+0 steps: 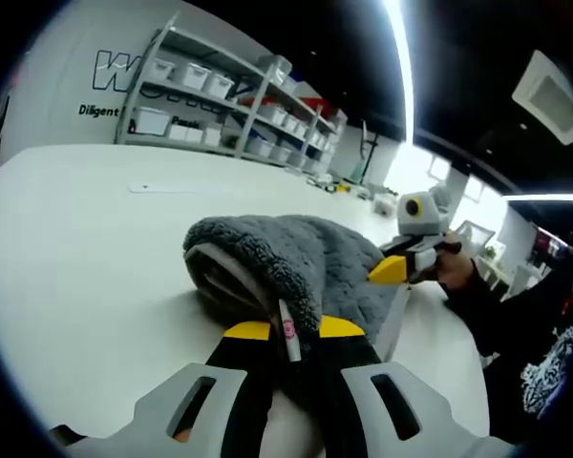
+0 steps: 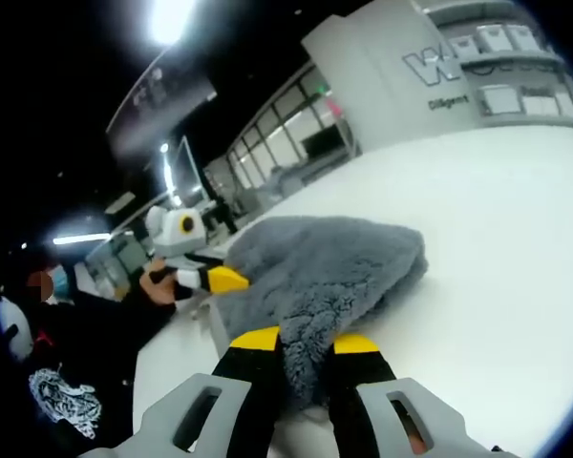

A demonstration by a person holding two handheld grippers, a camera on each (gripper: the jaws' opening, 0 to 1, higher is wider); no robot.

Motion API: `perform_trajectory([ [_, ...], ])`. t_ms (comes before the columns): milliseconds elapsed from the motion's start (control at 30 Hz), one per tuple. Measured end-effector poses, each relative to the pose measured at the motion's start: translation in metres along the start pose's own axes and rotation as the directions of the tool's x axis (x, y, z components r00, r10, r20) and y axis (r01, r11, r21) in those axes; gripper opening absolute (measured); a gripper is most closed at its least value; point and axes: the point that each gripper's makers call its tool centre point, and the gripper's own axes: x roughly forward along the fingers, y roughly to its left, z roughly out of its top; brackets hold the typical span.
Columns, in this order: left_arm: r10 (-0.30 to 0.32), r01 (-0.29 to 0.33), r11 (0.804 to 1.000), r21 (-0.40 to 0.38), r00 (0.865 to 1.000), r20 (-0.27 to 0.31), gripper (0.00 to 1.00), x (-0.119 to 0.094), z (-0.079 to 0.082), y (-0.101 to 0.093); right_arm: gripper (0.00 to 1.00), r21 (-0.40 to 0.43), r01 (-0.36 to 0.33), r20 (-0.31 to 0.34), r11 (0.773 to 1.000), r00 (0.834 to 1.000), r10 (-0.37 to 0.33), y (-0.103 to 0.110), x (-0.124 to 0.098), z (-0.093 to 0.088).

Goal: Open the folded towel by lifting each exposed corner and separating the folded layers until the towel lies flat within the target outline without major curled edges

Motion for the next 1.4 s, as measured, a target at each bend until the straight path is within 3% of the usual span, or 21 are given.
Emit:
perform_trajectory([
  [533,0.010,-0.011,1.000,0.029,1.000,0.005,0.14,0.000,0.001,0.001,0.14,-0.005,0.006,0.008,1.000,1.000,-0.006,0.000,0.001,0.001],
  [633,0.030,-0.030,0.999,0.040,0.999,0.013,0.22,-0.001,0.004,0.003,0.18,-0.058,0.013,0.010,0.998,1.000,-0.013,0.000,0.000,0.001],
  [800,0.092,-0.095,0.987,0.129,0.995,0.033,0.38,-0.004,0.010,0.011,0.24,-0.109,0.012,0.017,0.994,1.000,-0.010,0.001,-0.002,0.002],
  [867,0.116,-0.126,0.976,0.176,0.991,0.067,0.51,-0.005,0.018,0.014,0.26,-0.114,0.012,0.022,0.993,1.000,-0.009,0.002,-0.002,0.003],
  [1000,0.104,-0.123,0.971,0.205,0.989,0.101,0.60,-0.007,0.025,0.008,0.29,-0.128,0.012,0.027,0.992,1.000,-0.009,0.002,-0.003,0.005],
  [1067,0.121,-0.150,0.962,0.227,0.984,0.134,0.75,-0.008,0.031,0.011,0.31,-0.136,0.014,0.034,0.991,0.999,-0.010,0.002,-0.004,0.006],
  [1167,0.162,-0.197,0.949,0.247,0.975,0.153,0.90,-0.010,0.034,0.017,0.40,-0.145,0.018,0.052,0.989,0.999,-0.010,0.003,-0.006,0.009],
  [1200,0.209,-0.248,0.936,0.249,0.963,0.171,0.97,-0.013,0.038,0.024,0.46,-0.150,0.020,0.062,0.988,0.998,-0.011,0.003,-0.007,0.011],
  [1267,0.296,-0.331,0.911,0.248,0.940,0.166,1.00,-0.020,0.038,0.038,0.58,-0.164,0.025,0.082,0.986,0.997,-0.011,0.005,-0.008,0.014],
  [1333,0.348,-0.379,0.894,0.238,0.923,0.165,1.00,-0.024,0.039,0.047,0.87,-0.217,0.061,0.132,0.974,0.991,-0.032,0.002,-0.009,0.024],
  [1367,0.348,-0.383,0.894,0.232,0.920,0.178,1.00,-0.024,0.041,0.048,1.00,-0.260,0.106,0.168,0.960,0.984,-0.064,0.000,-0.010,0.032],
  [1400,0.339,-0.378,0.898,0.226,0.920,0.196,1.00,-0.026,0.044,0.048,0.98,-0.277,0.159,0.158,0.948,0.980,-0.118,-0.006,-0.016,0.031],
])
